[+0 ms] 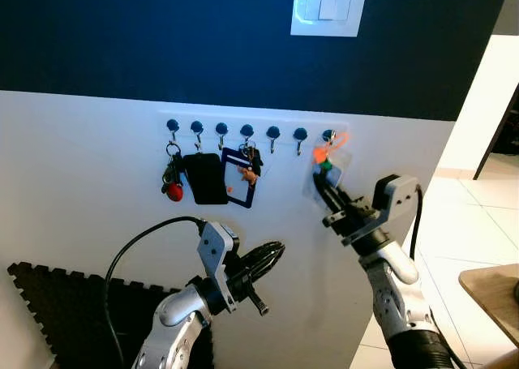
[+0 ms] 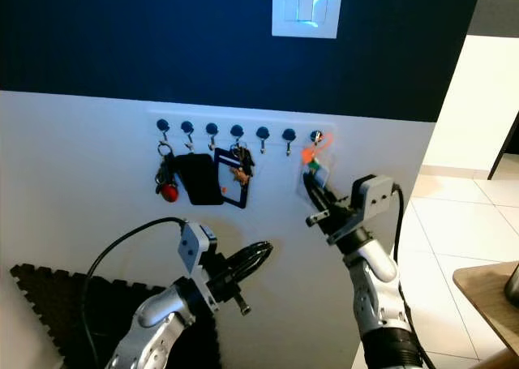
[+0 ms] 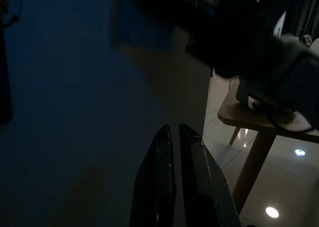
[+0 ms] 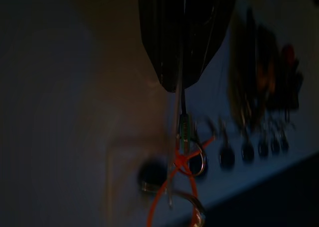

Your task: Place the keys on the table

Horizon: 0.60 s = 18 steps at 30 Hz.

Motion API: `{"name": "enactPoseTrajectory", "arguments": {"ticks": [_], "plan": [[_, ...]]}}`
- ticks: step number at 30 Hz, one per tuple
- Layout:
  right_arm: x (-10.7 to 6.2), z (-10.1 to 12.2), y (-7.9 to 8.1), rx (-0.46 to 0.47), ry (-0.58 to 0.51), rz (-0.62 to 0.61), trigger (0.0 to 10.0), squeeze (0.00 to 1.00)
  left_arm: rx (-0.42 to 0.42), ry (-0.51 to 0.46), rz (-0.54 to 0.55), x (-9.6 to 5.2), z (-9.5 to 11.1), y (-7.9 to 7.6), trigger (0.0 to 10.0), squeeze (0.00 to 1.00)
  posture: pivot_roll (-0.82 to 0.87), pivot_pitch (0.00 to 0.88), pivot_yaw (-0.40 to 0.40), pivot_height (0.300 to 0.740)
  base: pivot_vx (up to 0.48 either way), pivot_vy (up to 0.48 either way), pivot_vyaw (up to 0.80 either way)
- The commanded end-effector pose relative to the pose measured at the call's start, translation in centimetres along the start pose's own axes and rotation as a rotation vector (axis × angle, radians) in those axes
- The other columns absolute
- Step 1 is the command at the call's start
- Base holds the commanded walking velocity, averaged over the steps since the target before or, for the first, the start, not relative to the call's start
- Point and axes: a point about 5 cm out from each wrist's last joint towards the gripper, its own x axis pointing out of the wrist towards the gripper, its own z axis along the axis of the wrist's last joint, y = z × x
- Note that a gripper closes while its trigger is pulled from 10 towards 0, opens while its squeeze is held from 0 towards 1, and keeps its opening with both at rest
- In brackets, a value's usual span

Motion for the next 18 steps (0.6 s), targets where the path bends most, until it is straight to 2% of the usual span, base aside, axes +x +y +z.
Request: {"name": "enactPoseTrajectory", "arguments": {"ticks": [1, 5, 13, 16, 18], "plan": [[0.5, 0.9, 0.2, 0.019, -0.04, -0.002, 10.0, 0.0, 0.011, 0.03, -0.023, -0.3, -0.1, -0.1, 10.0, 0.0, 0.04, 0.011, -0.009, 0.74, 0.0, 0.0, 0.0], [0.4, 1.0, 0.3, 0.03, -0.037, 0.0, 10.0, 0.0, 0.011, 0.032, -0.027, -0.3, -0.2, -0.2, 10.0, 0.0, 0.04, 0.008, -0.011, 0.74, 0.0, 0.0, 0.0], [-0.8, 0.7, 1.3, 0.073, -0.001, 0.021, 10.0, 0.0, 0.012, 0.041, -0.039, -0.3, -0.3, -0.3, 10.0, 0.0, 0.03, 0.001, -0.011, 0.74, 0.0, 0.0, 0.0], [-1.4, 0.1, 2.2, 0.119, 0.064, 0.06, 10.0, 0.0, 0.013, 0.046, -0.045, -0.3, -0.3, -0.4, 10.0, 0.0, 0.03, 0.0, -0.012, 0.74, 0.0, 0.0, 0.0], [-2.9, -1.4, 2.7, 0.13, 0.146, 0.083, 10.0, 0.0, 0.014, 0.053, -0.05, -0.4, -0.4, -0.4, 10.0, 0.0, 0.03, 0.0, -0.012, 0.74, 0.0, 0.0, 0.0]]}}
